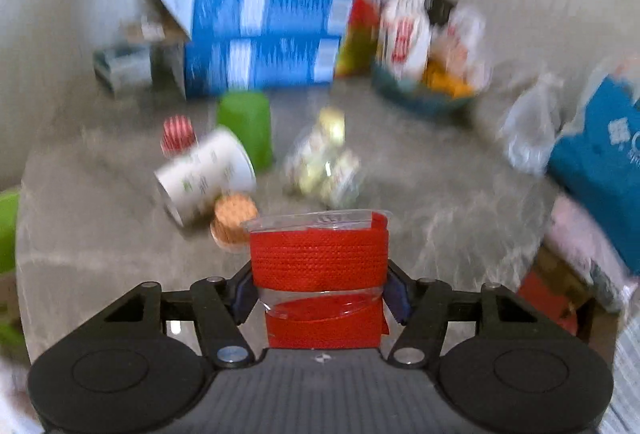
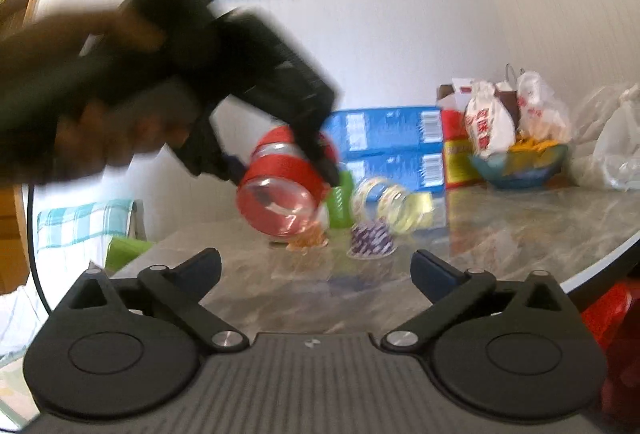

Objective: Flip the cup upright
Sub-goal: 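Rotate the held cup upright with the left gripper and lower it to the table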

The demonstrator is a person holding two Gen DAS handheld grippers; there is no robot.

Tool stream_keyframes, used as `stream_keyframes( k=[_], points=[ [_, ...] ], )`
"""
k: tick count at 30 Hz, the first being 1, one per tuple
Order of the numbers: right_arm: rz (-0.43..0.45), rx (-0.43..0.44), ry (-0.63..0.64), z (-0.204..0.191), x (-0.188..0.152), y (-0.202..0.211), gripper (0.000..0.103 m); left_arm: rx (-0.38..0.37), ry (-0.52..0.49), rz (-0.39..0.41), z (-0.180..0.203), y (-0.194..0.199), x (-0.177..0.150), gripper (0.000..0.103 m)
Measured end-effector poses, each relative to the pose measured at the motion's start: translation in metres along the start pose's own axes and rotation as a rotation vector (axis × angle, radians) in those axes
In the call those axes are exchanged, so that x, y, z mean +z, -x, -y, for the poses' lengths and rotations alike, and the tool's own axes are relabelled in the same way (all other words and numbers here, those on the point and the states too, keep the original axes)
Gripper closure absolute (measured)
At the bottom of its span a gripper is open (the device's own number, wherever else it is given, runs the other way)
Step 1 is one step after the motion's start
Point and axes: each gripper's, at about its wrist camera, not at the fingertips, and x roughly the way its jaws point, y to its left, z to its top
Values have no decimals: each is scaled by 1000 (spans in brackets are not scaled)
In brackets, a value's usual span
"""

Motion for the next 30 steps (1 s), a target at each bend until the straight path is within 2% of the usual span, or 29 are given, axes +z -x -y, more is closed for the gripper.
stream_keyframes(
  k=[2, 7, 10, 13, 15, 22, 30],
  points=[
    [4, -5, -15, 11, 8, 7, 1, 20, -33, 115, 2, 8, -14, 38],
    [17, -59, -110, 44, 22, 22, 1, 142, -122, 421, 17, 22, -57, 38],
    [21, -92, -161, 59, 23, 28, 1, 188, -94, 540, 21, 20, -81, 38],
    [12, -129, -180, 67, 22, 29, 1, 230, -68, 581, 21, 11, -97, 38],
    [6, -145, -183, 69, 20, 30, 1, 219, -56, 577, 20, 5, -103, 39],
    [15, -153, -145, 59, 17, 36, 1, 201, -64, 635, 11, 7, -128, 39],
    [11, -148, -133, 53, 12, 45, 1, 170, -70, 660, 11, 11, -140, 39]
  ],
)
